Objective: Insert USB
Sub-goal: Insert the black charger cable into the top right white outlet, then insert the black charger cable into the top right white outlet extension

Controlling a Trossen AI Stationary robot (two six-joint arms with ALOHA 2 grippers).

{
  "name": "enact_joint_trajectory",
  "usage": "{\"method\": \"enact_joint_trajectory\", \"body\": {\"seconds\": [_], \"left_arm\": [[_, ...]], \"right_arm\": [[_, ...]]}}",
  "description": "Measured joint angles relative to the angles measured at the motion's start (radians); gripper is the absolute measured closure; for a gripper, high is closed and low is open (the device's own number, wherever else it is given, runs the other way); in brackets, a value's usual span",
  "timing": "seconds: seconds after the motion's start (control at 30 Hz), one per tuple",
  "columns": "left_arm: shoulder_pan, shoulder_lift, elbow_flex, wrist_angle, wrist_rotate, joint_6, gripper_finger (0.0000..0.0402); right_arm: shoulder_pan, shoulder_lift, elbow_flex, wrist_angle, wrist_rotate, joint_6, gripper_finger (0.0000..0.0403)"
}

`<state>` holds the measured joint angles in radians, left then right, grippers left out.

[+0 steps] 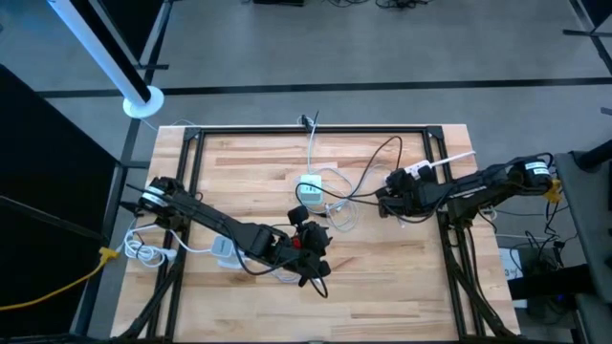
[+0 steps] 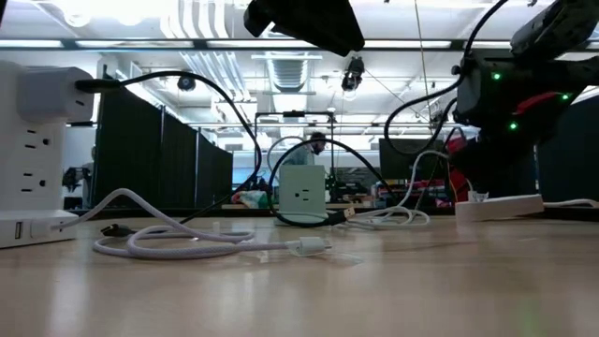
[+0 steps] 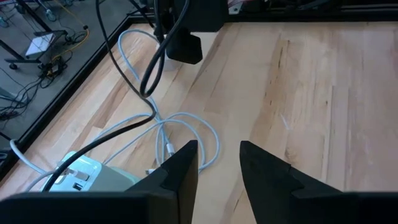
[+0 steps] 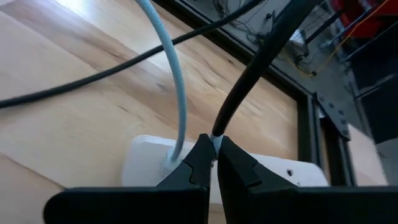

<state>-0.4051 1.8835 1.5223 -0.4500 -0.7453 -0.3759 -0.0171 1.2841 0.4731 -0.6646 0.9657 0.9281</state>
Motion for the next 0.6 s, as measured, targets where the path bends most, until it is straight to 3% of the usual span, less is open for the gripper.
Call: {"method": "enact_joint_trajectory", "body": {"seconds": [0.43,0.6], "left_arm": [[-0.007,0.000,0.000,0.005,0.002,0.020,0.0287],[-0.015,0.000,0.000,0.026,0.025,0.126,0.0295]], "right_arm": [[0.037,-0.164,0.091,-0.022,-0.025,-0.160,0.0403],[0.115,-0.297,0.111,-0.011,-0.155,-0.465,0.0403]]}}
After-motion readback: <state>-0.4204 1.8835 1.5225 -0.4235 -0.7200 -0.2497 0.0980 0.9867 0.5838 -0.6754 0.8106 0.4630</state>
